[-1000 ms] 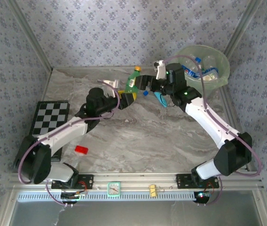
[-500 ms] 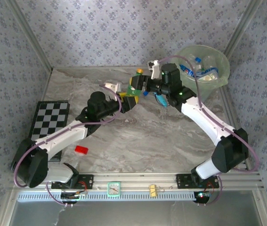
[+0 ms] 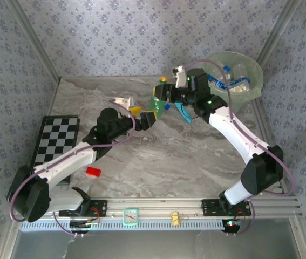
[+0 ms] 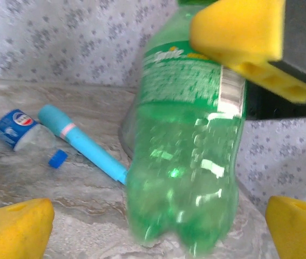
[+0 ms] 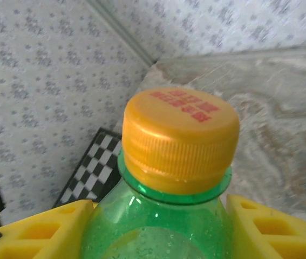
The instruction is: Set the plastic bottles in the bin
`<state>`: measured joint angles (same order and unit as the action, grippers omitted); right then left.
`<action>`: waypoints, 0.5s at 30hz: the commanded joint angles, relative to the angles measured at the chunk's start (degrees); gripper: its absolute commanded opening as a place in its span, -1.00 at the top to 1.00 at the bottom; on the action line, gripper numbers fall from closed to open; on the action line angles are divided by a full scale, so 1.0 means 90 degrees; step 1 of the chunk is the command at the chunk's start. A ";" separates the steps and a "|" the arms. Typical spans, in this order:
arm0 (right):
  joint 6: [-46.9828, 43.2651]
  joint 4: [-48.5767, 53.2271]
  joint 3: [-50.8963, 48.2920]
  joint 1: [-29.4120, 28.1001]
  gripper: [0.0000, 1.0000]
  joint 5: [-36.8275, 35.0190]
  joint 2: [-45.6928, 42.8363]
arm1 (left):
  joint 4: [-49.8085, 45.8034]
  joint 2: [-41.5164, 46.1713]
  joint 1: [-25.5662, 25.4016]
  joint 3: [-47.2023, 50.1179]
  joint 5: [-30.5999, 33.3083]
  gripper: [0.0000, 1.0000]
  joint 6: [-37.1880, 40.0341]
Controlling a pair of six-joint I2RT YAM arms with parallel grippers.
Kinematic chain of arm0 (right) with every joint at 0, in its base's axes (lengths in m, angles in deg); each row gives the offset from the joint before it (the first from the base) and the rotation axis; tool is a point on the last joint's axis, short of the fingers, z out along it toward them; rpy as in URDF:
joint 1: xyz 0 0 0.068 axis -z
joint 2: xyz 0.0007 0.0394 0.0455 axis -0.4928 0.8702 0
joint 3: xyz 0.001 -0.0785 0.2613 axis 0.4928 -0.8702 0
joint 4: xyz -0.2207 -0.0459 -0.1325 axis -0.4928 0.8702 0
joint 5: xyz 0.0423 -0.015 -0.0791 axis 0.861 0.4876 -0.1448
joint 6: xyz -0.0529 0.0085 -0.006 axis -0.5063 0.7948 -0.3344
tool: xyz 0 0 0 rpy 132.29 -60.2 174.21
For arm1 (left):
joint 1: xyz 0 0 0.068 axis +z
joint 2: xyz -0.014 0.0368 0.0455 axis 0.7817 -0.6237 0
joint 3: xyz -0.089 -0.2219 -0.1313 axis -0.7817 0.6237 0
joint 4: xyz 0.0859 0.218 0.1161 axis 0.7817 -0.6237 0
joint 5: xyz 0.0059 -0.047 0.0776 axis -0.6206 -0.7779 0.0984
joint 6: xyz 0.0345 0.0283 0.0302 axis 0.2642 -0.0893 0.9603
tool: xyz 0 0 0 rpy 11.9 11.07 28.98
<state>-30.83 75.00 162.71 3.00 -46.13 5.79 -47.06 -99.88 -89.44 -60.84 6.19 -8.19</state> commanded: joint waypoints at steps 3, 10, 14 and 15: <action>-0.1196 0.1186 0.0767 0.0434 -0.14 -0.1127 -0.0506 | -0.0475 0.0538 0.0095 0.0271 0.1251 -1.00 0.0104; -0.1323 0.1227 0.1154 0.1602 -0.13 -0.1704 -0.0835 | -0.1263 0.0443 0.0785 0.0440 0.1691 -1.00 -0.0698; -0.1263 0.0759 0.1312 0.2309 -0.11 -0.2053 -0.0720 | -0.1321 0.0347 0.0914 0.0587 0.1615 -1.00 -0.0968; -0.1198 0.0602 0.1337 0.2451 -0.11 -0.2105 -0.0654 | -0.1320 0.0328 0.0910 0.0613 0.1598 -1.00 -0.1012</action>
<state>-41.14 83.61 172.85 22.56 -61.30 -0.81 -57.74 -96.51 -81.28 -55.97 20.02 -14.44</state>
